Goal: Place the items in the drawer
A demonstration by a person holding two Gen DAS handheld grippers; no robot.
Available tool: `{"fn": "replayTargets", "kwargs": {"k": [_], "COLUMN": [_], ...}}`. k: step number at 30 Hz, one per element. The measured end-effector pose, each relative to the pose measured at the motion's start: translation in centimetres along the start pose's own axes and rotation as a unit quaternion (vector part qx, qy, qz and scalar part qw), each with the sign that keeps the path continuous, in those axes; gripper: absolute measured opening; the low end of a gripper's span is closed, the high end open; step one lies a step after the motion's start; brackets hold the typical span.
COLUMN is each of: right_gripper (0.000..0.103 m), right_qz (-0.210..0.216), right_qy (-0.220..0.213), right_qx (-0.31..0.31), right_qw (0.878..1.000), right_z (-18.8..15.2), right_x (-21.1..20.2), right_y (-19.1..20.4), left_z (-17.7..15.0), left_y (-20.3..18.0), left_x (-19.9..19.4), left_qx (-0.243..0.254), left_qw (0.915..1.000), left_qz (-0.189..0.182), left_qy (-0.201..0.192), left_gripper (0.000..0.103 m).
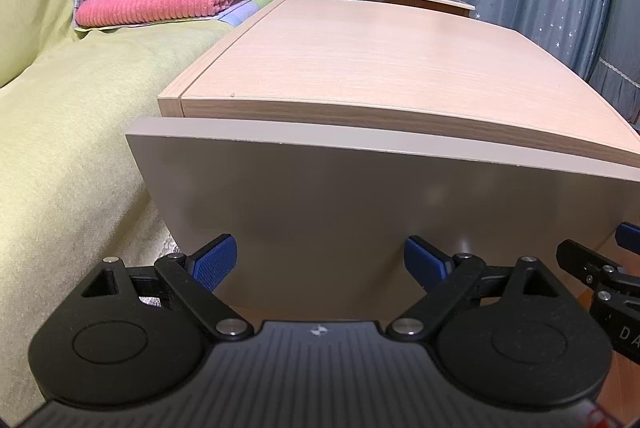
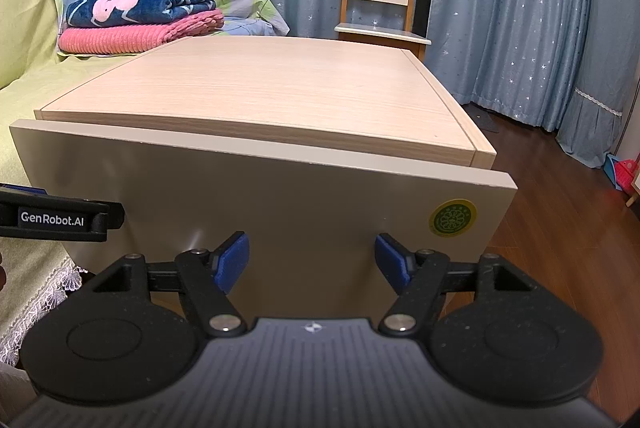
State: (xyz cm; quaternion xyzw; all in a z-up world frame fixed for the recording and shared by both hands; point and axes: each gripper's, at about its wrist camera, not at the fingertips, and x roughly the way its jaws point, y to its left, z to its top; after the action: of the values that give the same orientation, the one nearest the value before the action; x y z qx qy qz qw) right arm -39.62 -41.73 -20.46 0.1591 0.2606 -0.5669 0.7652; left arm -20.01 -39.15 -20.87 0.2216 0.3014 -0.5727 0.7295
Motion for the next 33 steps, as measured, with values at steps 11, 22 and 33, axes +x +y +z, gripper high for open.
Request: {"fn": "replayTargets", "kwargs": {"k": [11, 22, 33], "right_gripper": [0.066, 0.066, 0.066], "right_qz": [0.0, -0.003, -0.004], "right_qy": [0.0, -0.003, -0.004], "right_qx": [0.001, 0.002, 0.0], "right_qw": [1.0, 1.0, 1.0], "right_z": [0.2, 0.0, 0.0], "right_x": [0.4, -0.3, -0.3], "right_y": [-0.1, -0.3, -0.4], "left_z": [0.5, 0.8, 1.2], "left_y": [0.2, 0.1, 0.5], "left_x": [0.4, 0.8, 1.3], "left_qx": [-0.002, -0.002, -0.003], "left_qw": [1.0, 1.0, 1.0], "left_qz": [-0.001, -0.001, -0.002], "left_qy": [0.001, 0.001, 0.002], "left_gripper": [0.093, 0.093, 0.093]}}
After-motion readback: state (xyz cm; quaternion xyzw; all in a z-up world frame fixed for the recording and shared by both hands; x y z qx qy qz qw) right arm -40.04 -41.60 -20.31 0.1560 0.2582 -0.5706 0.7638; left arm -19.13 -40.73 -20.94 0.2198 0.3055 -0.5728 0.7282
